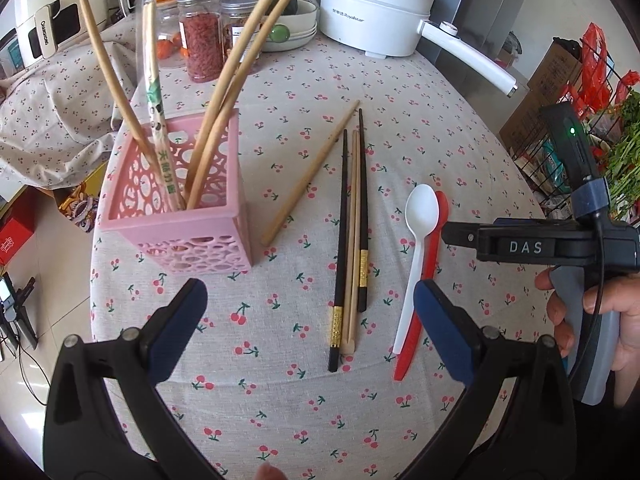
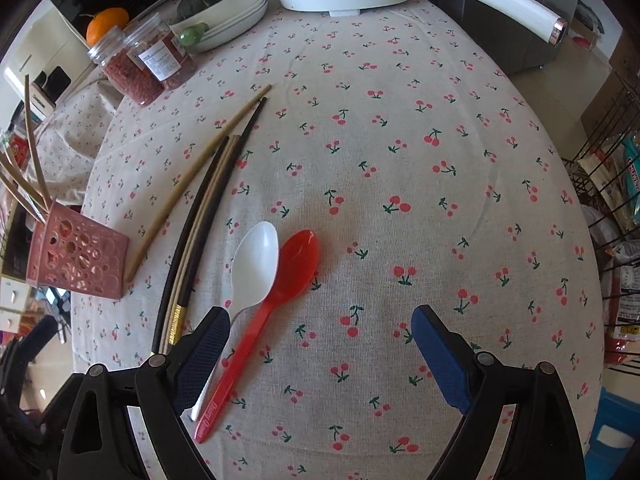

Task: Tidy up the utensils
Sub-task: 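Move the right tool down toward the red plastic spoon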

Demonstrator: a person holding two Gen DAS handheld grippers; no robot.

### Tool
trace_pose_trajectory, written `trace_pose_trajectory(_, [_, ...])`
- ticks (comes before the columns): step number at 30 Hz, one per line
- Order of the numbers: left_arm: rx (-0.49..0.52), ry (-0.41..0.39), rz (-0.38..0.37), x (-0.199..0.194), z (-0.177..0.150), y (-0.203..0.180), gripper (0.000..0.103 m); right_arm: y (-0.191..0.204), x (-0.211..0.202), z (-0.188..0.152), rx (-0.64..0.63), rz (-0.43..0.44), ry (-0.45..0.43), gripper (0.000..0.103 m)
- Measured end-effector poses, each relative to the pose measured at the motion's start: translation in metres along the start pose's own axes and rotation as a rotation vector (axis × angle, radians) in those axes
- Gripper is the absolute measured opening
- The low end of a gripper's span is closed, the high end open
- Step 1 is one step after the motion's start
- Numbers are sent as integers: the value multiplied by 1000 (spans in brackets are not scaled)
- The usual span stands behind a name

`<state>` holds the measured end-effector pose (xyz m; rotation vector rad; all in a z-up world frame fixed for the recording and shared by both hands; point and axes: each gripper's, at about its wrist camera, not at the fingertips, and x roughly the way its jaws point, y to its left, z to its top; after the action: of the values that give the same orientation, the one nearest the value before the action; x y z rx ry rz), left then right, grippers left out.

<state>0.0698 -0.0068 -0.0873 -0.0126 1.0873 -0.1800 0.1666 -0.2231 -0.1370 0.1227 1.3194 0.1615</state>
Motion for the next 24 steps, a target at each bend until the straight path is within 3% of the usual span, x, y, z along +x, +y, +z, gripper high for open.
trace_pose_trajectory(11, [-8,13,13,3,-2,3,102,15,23,-5,-68,-82,34,91])
trace_pose_trajectory(13, [-6,4,25,3,-2,1,102,16,22,-6,-98,-122,7,78])
trace_pose_trajectory(14, [-3,-1,30,4,-1,-1,102,15,21,-7,-110,-147,-7,65])
trace_pose_trajectory(16, [12,-4,32,6,0,-7,102,8,17,-7,-108,-140,-17,52])
trace_pose_trajectory(20, [59,15,8,14,4,-27,102,-16,9,-6,-86,-121,-16,11])
trace_pose_trajectory(24, [94,67,-35,27,14,-48,102,-43,4,-4,-14,-38,12,6])
